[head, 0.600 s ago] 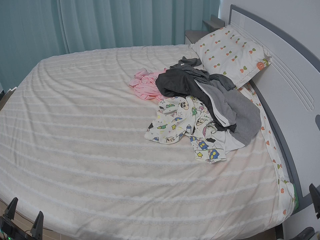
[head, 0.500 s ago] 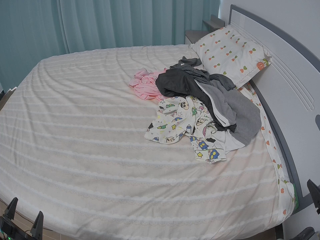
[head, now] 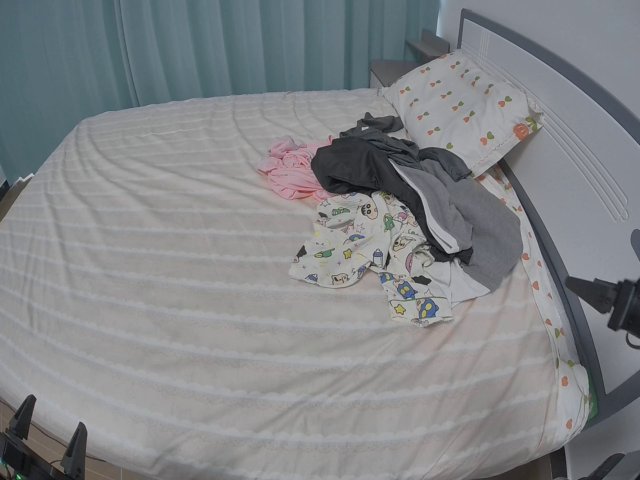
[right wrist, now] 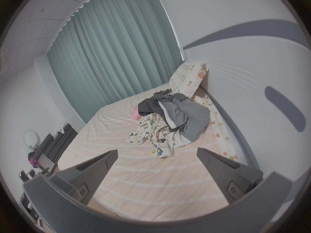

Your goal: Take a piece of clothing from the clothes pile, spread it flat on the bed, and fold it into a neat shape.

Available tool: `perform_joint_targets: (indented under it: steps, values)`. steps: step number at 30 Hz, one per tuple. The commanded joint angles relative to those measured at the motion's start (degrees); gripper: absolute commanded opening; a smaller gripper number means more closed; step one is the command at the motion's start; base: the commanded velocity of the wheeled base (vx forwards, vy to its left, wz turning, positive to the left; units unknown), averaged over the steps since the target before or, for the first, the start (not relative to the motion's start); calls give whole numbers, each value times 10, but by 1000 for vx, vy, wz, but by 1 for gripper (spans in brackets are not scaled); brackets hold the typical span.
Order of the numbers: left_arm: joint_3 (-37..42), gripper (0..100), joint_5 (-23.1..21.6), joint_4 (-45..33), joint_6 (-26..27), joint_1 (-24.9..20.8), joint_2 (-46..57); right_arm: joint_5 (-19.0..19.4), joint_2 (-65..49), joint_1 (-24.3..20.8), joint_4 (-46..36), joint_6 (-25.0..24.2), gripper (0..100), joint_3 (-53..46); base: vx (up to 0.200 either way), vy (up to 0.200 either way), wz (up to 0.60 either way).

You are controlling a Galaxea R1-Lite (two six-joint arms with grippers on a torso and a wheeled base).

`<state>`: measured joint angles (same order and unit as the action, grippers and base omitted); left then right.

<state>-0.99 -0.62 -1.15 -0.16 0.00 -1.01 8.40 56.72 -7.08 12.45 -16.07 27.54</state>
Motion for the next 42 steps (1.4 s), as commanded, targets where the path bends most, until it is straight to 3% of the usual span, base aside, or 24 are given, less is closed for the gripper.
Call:
perform_joint_targets:
  steps: [1, 16, 23, 40, 41, 42]
  values:
    - [7, 100, 0, 0, 0, 0, 2, -42, 603, -104, 167, -153, 100, 226, 0, 0, 0]
    - [7, 100, 0, 0, 0, 0, 2, -64, 719, -108, 161, -151, 100, 318, 0, 0, 0]
    - [7, 100, 0, 0, 0, 0, 2, -66, 728, -102, 113, -149, 100, 369, 0, 0, 0]
    - [7, 100, 0, 0, 0, 0, 2, -77, 726, -134, 110, -144, 100, 371, 0, 0, 0]
    - [7, 100, 0, 0, 0, 0, 2, -78, 728, -136, 108, -144, 0, 374, 0, 0, 0]
    - [7, 100, 0, 0, 0, 0, 2, -78, 729, -136, 106, -144, 0, 375, 0, 0, 0]
